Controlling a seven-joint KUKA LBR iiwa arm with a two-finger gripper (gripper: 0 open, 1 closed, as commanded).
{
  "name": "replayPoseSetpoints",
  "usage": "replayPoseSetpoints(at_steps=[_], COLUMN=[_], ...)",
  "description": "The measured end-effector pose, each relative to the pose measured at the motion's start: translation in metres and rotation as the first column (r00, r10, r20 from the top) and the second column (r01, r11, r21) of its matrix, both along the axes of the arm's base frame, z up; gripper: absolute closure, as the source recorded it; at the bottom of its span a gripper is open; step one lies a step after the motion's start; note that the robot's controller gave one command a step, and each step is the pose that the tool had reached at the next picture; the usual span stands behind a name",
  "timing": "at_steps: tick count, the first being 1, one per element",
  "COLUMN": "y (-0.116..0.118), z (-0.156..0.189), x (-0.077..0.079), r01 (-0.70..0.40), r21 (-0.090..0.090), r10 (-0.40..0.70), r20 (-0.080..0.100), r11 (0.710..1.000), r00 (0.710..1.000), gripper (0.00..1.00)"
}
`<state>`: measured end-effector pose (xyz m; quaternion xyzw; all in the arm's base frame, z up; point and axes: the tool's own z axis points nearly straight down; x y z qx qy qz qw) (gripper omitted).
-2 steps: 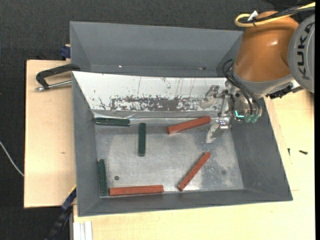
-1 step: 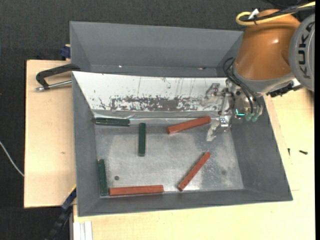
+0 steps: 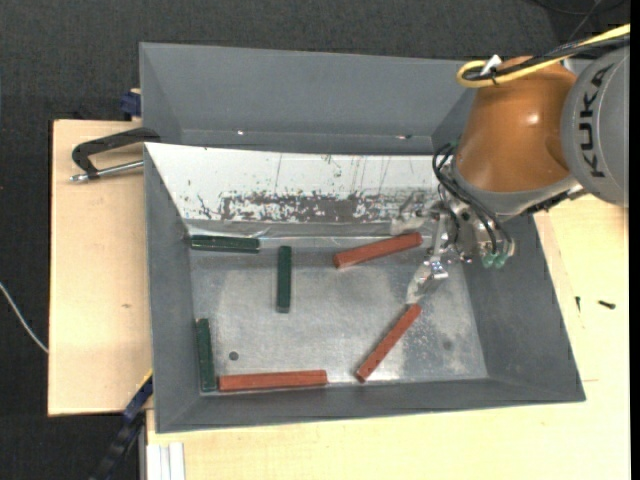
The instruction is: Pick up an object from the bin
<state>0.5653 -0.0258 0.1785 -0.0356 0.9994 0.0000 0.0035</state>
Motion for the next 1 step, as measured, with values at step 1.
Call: replayPoseSetpoints(at_steps=[1], y=[0.0094], z=[-0.0562], x=[-0.0214], r01=[-0.147], r21=[0.0], r10=[0.147], r20=[-0.003], r11=[0.989], r00=[0.989], gripper=[0.0])
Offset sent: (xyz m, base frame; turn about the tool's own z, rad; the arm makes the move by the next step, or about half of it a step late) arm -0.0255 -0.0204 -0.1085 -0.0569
